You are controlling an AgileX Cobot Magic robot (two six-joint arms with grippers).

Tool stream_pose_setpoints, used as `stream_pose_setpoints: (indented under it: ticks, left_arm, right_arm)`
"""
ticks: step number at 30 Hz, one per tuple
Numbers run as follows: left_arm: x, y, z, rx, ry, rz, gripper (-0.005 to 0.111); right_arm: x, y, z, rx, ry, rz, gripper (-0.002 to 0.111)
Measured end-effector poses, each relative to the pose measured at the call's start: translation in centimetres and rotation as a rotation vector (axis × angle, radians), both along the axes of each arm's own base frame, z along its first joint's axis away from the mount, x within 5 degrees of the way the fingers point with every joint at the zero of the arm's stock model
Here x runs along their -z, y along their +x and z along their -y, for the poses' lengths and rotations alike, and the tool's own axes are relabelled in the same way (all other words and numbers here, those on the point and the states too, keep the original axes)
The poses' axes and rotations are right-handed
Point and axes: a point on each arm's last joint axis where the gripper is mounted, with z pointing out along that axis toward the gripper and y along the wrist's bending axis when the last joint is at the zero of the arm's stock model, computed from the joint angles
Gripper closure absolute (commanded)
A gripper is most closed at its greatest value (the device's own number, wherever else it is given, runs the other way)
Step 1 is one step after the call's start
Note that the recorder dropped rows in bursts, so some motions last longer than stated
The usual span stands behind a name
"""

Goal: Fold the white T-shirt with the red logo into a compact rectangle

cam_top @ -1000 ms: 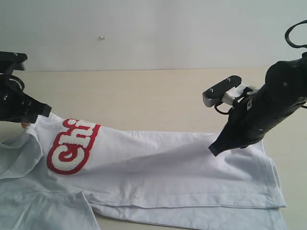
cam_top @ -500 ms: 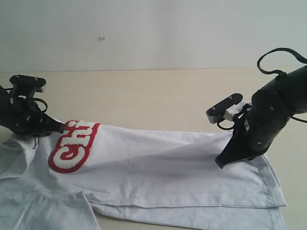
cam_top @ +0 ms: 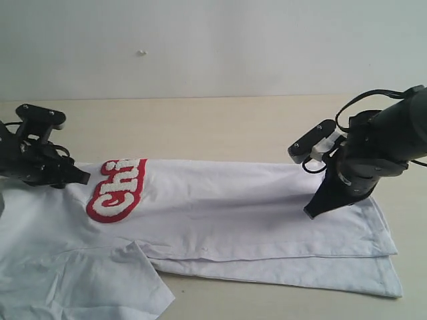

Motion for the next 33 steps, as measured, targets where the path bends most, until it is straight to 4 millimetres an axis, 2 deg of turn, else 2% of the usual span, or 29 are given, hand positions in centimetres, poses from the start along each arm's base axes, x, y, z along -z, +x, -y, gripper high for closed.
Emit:
stream_pose_setpoints:
  ticks: [7, 13, 17, 23, 33]
  left_arm:
    - [-1.9, 0.1, -3.2, -0.068, 0.005, 0.035, 0.06]
    - [-4.7, -0.2, -5.9, -0.098, 0.028, 0.081, 0.06]
    - [-7.4, -0.7, -6.9, -0.126, 0.017, 0.117, 0.061]
    - [-10.7, -2.4, -6.4, -0.184, -0.123, 0.079, 0.061]
    - [-13.3, -6.6, -4.5, -0.227, -0.34, -0.155, 0.061]
  right_arm:
    - [-0.6, 0.2, 1.5, 0.149, -0.123, 0.056, 0.108]
    - [-2.3, 0.3, 1.5, 0.175, -0.112, 0.105, 0.108]
    - [-4.1, 0.1, 1.4, 0.209, -0.066, 0.153, 0.108]
    - [-6.3, -0.8, 0.4, 0.205, 0.092, 0.129, 0.108]
    - [-9.1, -2.7, -1.6, 0.154, 0.34, 0.033, 0.108]
